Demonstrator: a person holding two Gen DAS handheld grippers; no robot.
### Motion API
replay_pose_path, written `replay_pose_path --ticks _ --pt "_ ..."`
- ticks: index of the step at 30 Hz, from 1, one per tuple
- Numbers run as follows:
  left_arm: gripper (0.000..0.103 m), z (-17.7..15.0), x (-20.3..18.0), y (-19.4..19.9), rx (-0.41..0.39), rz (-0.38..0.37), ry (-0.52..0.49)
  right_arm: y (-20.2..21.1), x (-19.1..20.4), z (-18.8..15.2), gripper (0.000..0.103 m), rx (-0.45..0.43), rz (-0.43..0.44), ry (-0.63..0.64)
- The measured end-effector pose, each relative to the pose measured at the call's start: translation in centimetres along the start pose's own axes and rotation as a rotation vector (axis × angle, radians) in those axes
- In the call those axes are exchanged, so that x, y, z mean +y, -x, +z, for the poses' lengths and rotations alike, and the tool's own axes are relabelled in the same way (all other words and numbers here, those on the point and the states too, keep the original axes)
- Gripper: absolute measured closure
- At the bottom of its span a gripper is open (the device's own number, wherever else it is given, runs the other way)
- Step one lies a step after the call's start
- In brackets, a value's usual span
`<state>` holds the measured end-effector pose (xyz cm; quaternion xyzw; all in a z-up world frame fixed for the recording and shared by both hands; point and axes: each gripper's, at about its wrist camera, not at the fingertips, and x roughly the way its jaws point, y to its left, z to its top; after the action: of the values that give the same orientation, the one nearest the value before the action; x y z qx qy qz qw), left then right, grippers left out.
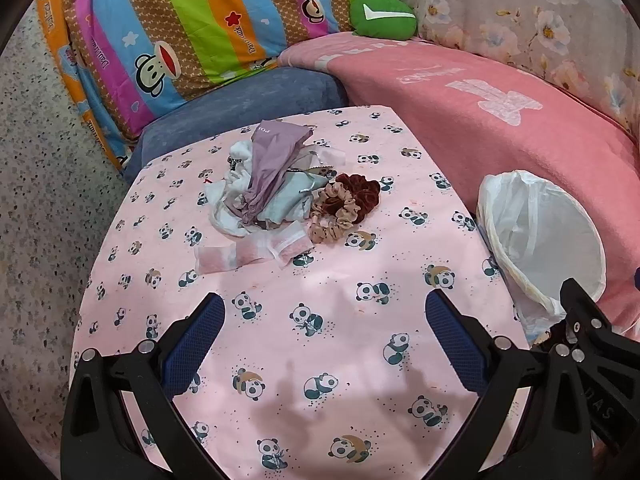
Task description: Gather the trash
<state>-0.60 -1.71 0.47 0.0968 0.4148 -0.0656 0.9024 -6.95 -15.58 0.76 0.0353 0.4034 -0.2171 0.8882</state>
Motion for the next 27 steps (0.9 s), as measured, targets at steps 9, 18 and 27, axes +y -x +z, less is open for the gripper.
replay_pose_path --ticks 9,18,27 --pt "0.007 0.0 1.3 -0.1 -0.012 -0.028 0.010 0.3 0.1 0.0 0.005 -0.008 0.001 -0.018" --pt "0.007 0.2 3.6 -1.2 -0.038 -0.066 0.021 0.0 2.4 0.7 0.005 -0.016 0.026 -0.008" --pt "0.007 0.8 8.2 -4.0 -0.051 -0.080 0.075 -1.7 6.5 1.7 0.005 -0.016 0.094 0.016"
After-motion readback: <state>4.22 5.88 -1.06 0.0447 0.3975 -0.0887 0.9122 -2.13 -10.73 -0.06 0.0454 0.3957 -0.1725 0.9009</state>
